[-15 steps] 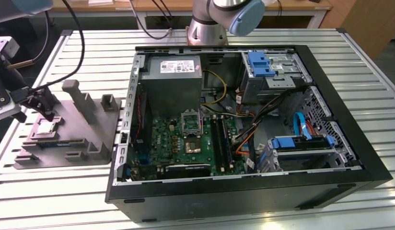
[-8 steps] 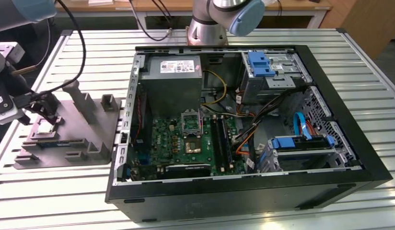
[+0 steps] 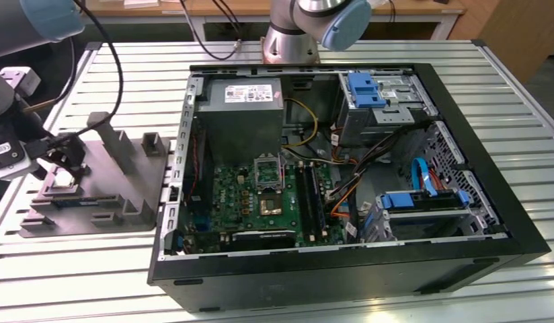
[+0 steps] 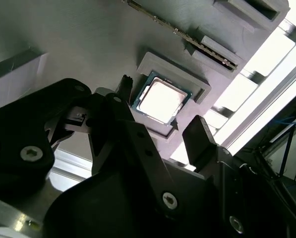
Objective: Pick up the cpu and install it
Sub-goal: 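Pick up the cpu and move it towards the insertion slot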
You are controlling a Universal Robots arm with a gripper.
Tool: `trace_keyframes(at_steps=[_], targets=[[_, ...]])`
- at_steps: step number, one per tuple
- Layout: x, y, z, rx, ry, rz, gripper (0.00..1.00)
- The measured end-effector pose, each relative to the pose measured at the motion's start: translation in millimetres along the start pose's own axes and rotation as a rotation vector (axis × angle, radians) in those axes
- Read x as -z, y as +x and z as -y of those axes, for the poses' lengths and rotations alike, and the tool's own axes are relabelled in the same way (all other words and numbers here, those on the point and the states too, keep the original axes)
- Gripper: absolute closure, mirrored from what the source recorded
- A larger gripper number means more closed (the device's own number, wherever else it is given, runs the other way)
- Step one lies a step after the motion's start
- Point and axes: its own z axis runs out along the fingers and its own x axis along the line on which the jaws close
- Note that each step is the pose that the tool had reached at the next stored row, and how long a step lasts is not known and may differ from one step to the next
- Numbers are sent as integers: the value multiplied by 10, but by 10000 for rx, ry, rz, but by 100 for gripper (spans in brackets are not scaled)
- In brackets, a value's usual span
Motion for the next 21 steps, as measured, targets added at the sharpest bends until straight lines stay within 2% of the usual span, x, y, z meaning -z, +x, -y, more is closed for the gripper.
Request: trace_keyframes(at_steps=[14, 21], targets=[[-112, 1, 5, 0, 0, 0, 32], [-126, 1, 6, 0, 0, 0, 32]])
